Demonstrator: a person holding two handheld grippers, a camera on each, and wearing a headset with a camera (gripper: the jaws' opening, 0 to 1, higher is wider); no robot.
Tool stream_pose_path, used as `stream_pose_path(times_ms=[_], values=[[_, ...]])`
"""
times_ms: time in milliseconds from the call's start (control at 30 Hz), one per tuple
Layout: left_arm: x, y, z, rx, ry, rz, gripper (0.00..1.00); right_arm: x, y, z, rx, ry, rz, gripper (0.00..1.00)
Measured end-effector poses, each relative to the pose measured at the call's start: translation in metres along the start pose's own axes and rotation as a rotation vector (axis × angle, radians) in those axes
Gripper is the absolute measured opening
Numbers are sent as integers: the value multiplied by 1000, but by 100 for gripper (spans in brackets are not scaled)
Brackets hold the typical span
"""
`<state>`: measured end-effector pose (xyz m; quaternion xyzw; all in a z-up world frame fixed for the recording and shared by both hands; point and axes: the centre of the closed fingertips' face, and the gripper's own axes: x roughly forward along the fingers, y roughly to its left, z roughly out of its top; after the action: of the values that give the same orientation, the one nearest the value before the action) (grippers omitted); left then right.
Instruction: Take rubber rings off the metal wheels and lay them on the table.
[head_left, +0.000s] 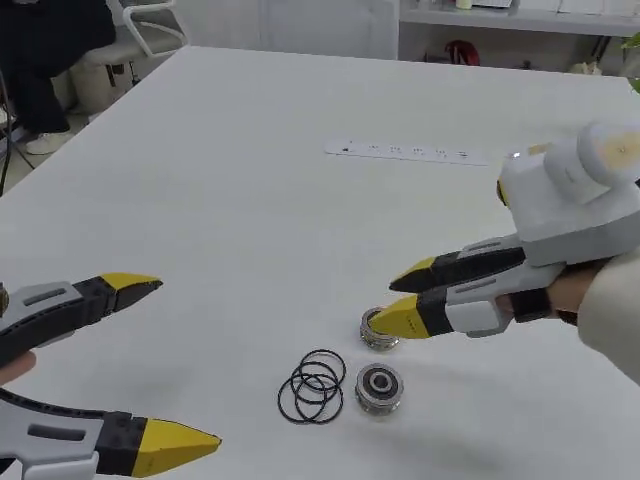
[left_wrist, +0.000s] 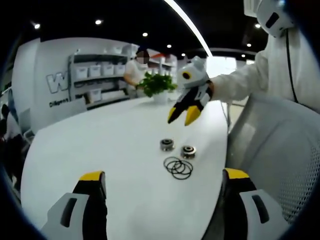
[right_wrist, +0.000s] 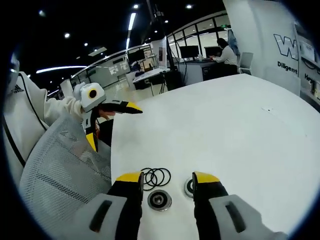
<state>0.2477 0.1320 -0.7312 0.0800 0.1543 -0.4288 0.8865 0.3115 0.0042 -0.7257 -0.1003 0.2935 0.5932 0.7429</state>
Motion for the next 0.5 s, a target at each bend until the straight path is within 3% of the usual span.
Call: stream_pose_path(times_ms=[500], values=[[0,-4,2,-8,1,-5,100,-55,-22,14,28,-145,-106,57]])
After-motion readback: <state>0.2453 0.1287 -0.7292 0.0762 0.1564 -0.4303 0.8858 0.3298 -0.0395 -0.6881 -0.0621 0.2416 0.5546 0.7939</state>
